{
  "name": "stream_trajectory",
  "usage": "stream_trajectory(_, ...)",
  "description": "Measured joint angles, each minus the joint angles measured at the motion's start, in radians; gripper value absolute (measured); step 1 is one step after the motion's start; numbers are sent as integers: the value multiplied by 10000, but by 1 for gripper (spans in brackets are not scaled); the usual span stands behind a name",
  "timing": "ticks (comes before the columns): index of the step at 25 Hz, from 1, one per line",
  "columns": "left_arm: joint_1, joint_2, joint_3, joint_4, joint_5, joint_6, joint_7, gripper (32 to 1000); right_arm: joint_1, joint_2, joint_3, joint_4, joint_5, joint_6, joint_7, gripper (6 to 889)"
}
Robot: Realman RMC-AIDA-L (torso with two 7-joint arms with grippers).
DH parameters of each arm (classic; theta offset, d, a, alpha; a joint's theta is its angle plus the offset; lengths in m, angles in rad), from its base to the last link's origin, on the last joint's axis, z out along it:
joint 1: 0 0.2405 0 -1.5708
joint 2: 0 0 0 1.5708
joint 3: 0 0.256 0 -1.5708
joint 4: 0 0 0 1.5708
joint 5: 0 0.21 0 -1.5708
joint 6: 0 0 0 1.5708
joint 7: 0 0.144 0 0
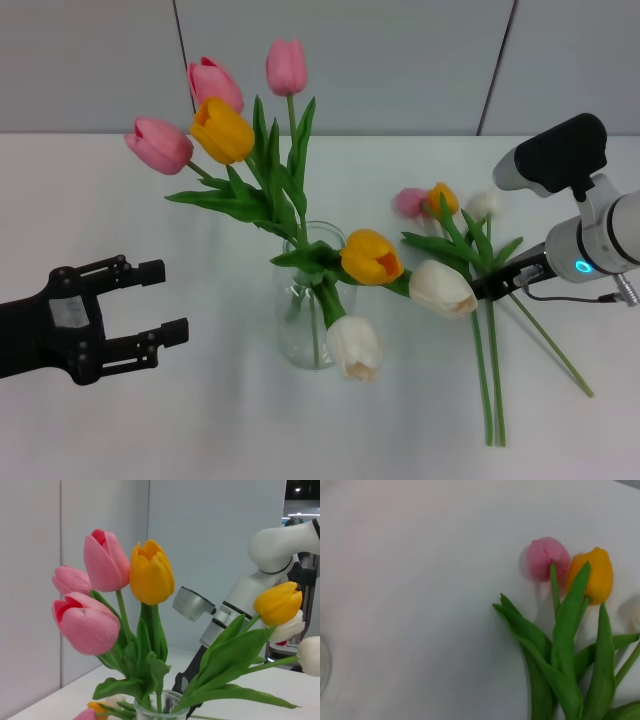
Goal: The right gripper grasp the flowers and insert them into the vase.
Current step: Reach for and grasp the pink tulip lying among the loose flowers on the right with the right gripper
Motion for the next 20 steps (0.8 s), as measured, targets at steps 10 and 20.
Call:
stream_trajectory(10, 0, 0, -42, 1, -8, 0, 0, 798, -154, 0, -15, 187, -5, 624, -347, 159)
stream_trajectory(20, 158, 0, -46, 1, -16, 1, 14, 798, -231, 46, 55, 241, 46, 905, -779, 65)
